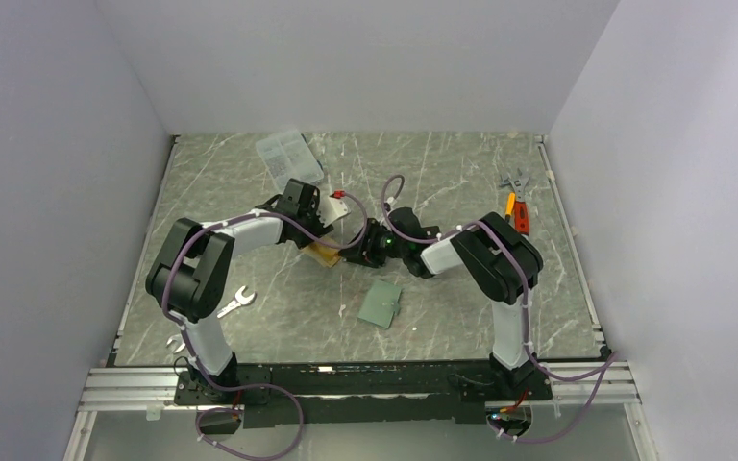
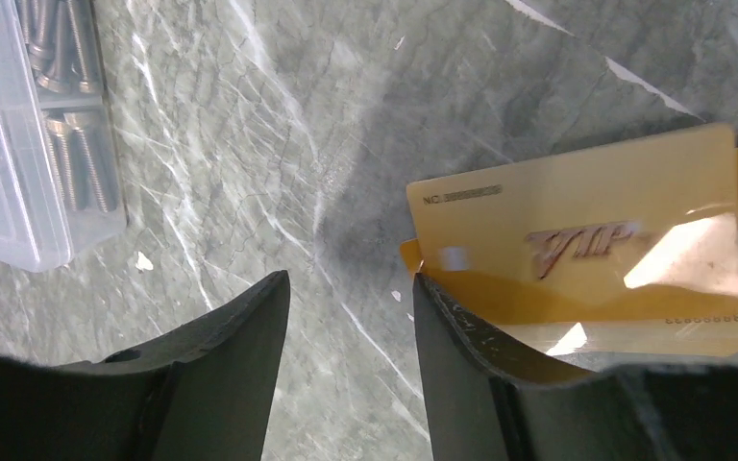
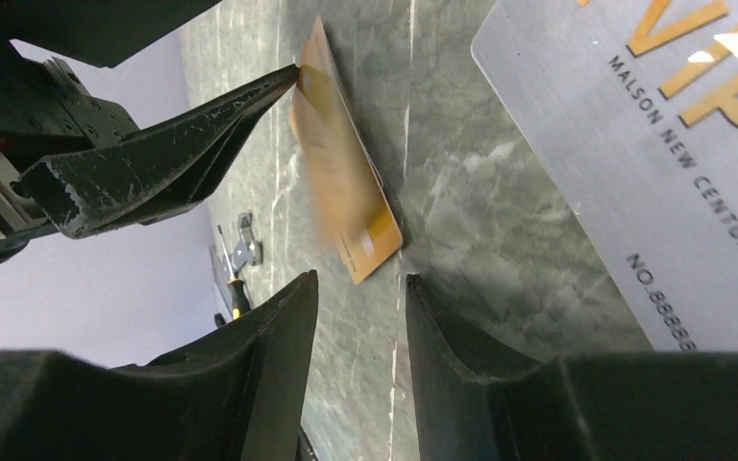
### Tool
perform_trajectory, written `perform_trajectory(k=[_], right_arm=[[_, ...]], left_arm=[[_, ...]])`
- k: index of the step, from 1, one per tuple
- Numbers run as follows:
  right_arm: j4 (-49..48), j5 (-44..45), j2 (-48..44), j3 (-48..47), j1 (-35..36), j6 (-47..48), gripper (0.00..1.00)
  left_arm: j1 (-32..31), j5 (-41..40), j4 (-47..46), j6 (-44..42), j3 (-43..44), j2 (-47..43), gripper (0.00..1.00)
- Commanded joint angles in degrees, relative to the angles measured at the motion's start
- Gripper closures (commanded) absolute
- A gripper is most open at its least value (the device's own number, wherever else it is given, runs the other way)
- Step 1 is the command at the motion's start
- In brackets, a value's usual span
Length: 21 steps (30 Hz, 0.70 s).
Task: Put the credit cards into the card holder
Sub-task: Pick up the credit card from the center of the board.
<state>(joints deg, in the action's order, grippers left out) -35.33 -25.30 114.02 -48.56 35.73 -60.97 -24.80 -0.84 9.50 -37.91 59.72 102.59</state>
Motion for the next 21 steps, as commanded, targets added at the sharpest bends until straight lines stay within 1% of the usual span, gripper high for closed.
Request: perform_trajectory(k=[1,7,12,16,21], right_arm=[[-4.95,-2.39,2.86,-1.87,0.39,-4.10,0.58],[-9.39,-2.91,1.52,0.94,0.21,-6.37,0.58],[-8.84,-2.96,2.22,0.40,0.22,-6.98,0.58],[-8.06,-2.36,2.31,0.45,0.22,-6.97,0.58],[-4.17,-0.60,0.55,1.63,0.22,-7.30,0.58]], left_arm=[[-0.33,1.37,3.25,0.68,-0.80,-0.34,0.44],[-0.30,1.54,2.90,0.32,-1.03,-0.76,0.44],[-0.24,1.79,3.19,0.44,-1.18,-0.73,0.45],[-0.25,3.16,3.22,1.10,-1.33,-2.67,0.45],[-0.22,3.63,5.17,2.33,-0.38,-3.52,0.44]])
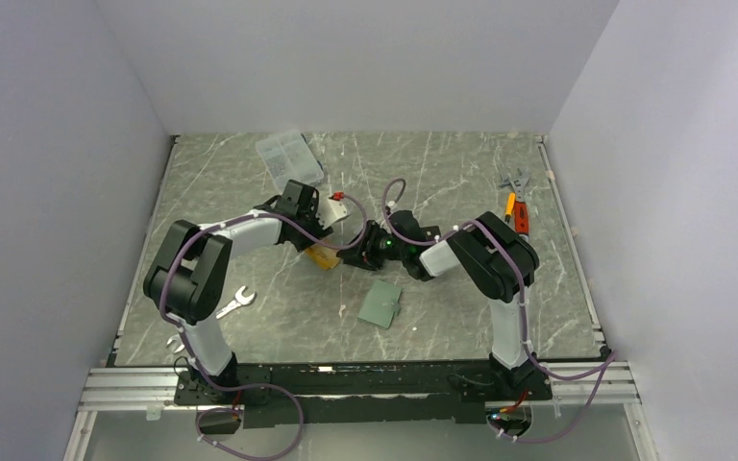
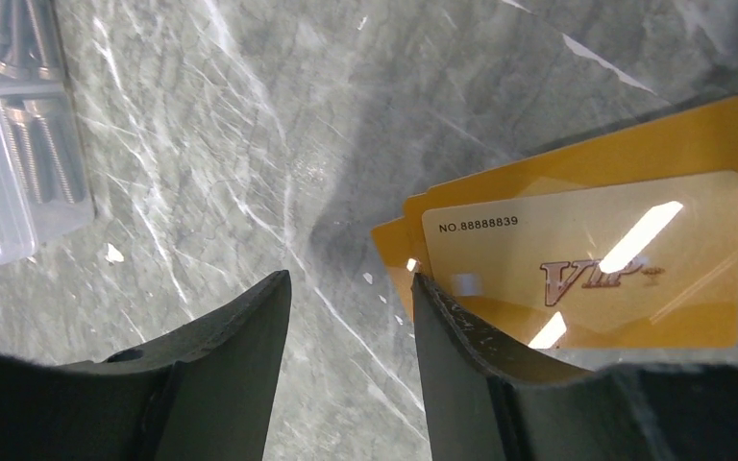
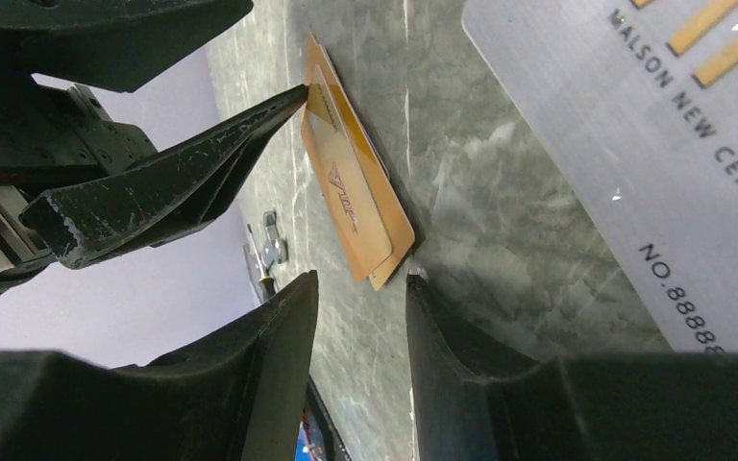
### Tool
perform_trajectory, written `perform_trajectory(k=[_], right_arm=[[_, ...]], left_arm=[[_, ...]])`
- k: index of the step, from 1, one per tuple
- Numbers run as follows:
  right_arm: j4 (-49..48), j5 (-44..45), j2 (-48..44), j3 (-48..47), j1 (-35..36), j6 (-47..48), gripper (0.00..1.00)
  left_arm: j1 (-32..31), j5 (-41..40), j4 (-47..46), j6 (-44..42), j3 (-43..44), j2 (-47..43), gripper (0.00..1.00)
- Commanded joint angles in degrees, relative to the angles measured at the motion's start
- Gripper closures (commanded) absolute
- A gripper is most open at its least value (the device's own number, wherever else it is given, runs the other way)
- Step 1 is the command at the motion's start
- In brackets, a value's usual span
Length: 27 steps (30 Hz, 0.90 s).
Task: Put the credit cards into the card holder
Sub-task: Pick up the credit card from the center of the board.
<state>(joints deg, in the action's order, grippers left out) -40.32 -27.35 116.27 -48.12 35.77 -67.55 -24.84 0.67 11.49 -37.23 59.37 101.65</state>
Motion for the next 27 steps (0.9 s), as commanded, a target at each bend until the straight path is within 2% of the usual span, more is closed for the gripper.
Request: perform_trajectory(k=[1,13,18,21,27], right_arm=[[0.86,1.61,-2.46,1.87,0.12,-0.78,0.58],[3.72,2.40,-7.77,4.86,1.91,-0.02,0.56],[1.43,1.19,-4.93,3.39,3.80,-2.58,0.55],[0.84,0.65,-2.93,1.83,4.67,-3.75,0.55],[0.83,1.78,-1.23,0.96,5.14,-5.29,0.55]], left_arm=[[-0.15,1.80,3.25,1.57,-0.37,-2.93,0.44],[1.55,3.01,5.53,3.75,-1.19,-6.81,0.44],[1.92,2.06,3.81,6.27,-0.21,-5.03,0.45],[1.69,4.20,4.90,7.54,1.26,-3.78,0.45],[-0.01,3.38,2.84,4.66,-2.33,-4.57,0.43]])
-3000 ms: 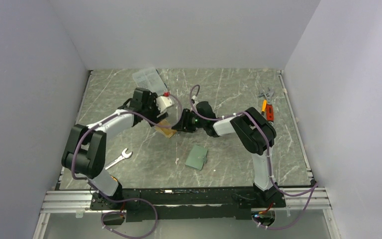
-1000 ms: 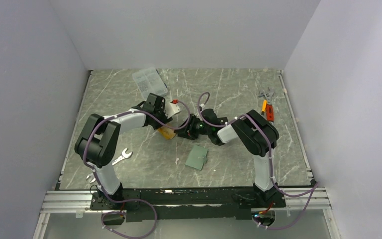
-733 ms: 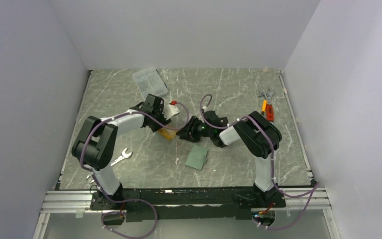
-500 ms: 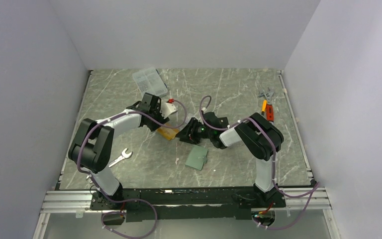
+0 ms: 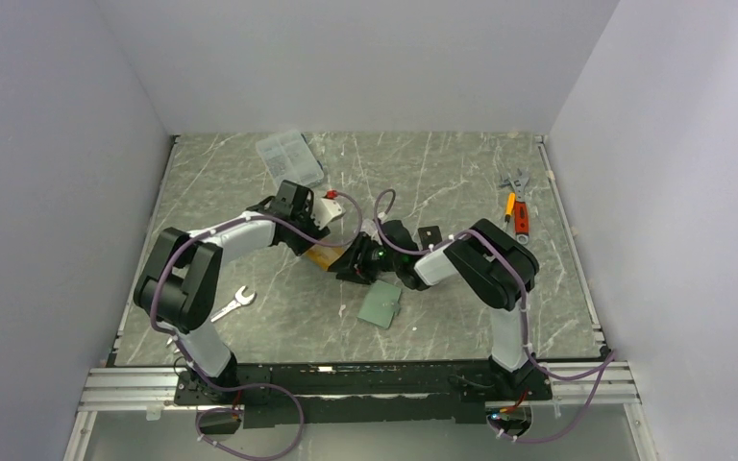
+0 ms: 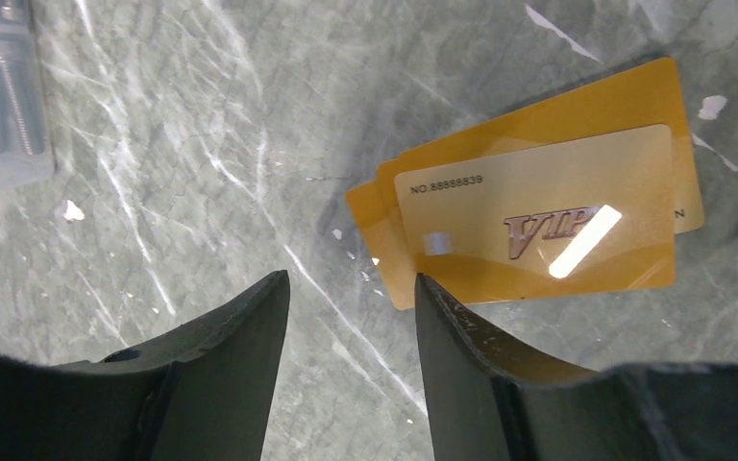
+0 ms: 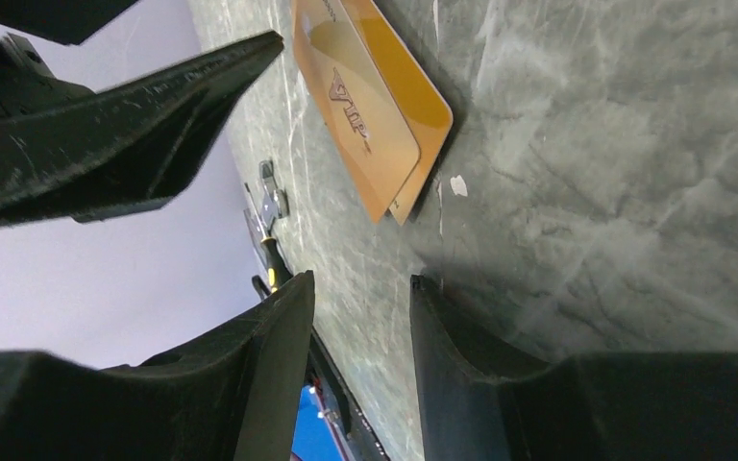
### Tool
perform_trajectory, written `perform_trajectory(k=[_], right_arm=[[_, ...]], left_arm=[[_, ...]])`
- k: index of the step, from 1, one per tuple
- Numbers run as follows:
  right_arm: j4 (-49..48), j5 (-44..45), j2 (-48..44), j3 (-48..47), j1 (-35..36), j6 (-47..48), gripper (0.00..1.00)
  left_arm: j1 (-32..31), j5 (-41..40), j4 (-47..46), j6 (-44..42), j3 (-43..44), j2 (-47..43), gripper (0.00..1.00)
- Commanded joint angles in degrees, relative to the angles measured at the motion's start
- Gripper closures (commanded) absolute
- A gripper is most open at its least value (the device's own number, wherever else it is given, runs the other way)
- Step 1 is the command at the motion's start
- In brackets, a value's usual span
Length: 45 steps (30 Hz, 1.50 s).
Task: Put the credit cards into the card holder
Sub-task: Pick up the credit card from the center of the board.
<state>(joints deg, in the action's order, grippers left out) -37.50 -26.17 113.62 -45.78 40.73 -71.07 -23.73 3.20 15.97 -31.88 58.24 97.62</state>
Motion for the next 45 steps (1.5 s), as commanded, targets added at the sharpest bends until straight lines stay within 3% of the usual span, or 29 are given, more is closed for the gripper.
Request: perform_trajectory(k=[1,13,22,31,45], right_arm=[[-2.21,0.86,1.82,-1.43,0.15,-2.09,0.55],[-3.39,0.18,-2.61,1.83,-4.33,-1.66,0.57],[5.59,-2.22,-5.38,-3.49,-8.01,7.40,0.57],[11.43,-4.37,-2.80,-11.63,-8.08,13.79,0.56],[10.53,-8.28,4.76,-15.83,-7.63,13.11,0.56]], left_arm=[[-1.41,0.32,-1.83,-0.99,-1.38,-0.31,0.43],[-2.50,1.05,-4.91,-1.73,-6.55,-4.84,0.43],[-2.52,3.90,-6.89,-2.34,-8.62,-9.22,0.42],[-2.53,4.24,-4.70,-3.82,-7.93,-6.55,0.42],[-2.95,1.17,-8.30,-6.17,-10.29,-5.94,0.42]])
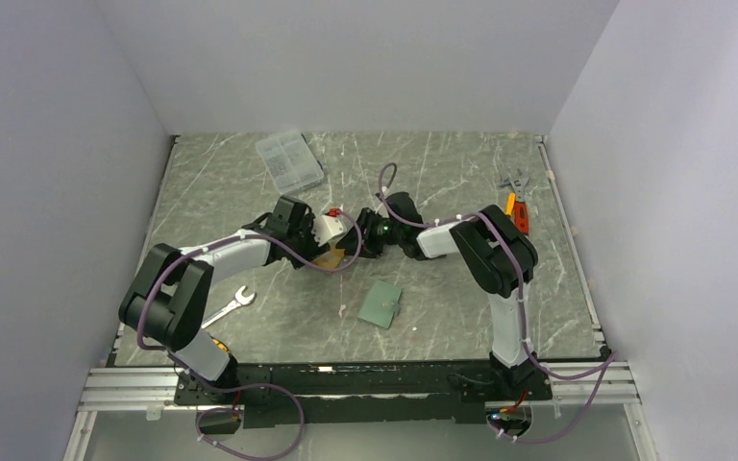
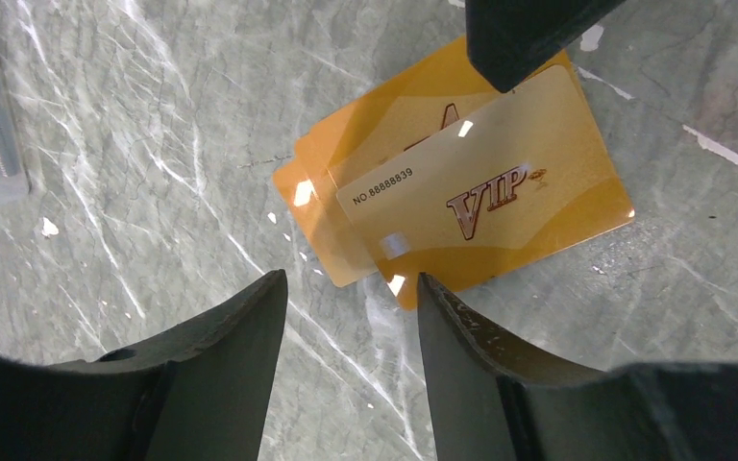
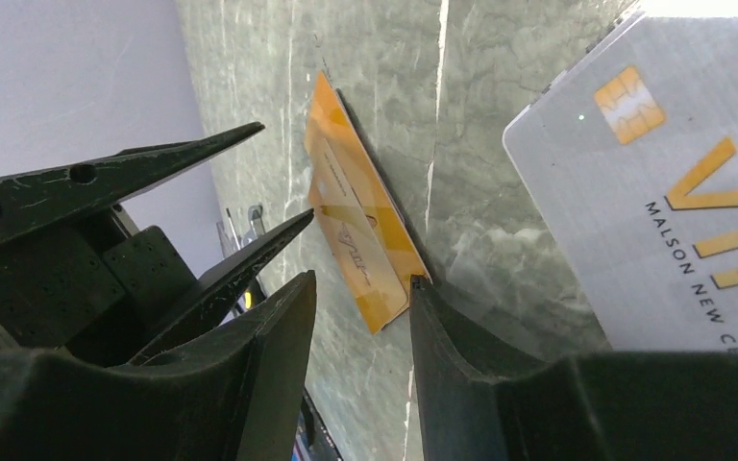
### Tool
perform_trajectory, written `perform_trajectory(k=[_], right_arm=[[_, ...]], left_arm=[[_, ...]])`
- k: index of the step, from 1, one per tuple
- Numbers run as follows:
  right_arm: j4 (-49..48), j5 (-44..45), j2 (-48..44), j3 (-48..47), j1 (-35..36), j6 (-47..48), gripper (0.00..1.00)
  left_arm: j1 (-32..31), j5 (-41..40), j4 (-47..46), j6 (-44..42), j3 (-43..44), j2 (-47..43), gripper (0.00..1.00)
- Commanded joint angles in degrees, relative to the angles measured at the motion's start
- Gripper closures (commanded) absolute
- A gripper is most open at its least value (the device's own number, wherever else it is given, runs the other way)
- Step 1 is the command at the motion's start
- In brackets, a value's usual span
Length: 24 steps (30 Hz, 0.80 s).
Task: Put the credit cards into the card holder
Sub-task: Pick up the credit card from the center of the board.
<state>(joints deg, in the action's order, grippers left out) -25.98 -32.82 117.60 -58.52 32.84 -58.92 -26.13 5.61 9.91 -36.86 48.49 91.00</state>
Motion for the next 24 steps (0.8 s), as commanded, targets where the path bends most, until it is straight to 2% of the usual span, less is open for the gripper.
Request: perform_trajectory(k=[1,24], right_arm=[[-0.86,-1.69,0.93,-3.30,0.31,1.11,0.56],[-0.08,-2.66,4.02,-4.54,1.19,3.31,0.60]], left_arm=[[-0.58,-1.37,-2.21,-1.27,-0.51,0.98,0.42],[-1.71,-3.51,-3.95,-3.04,-2.61,1.44,0.44]])
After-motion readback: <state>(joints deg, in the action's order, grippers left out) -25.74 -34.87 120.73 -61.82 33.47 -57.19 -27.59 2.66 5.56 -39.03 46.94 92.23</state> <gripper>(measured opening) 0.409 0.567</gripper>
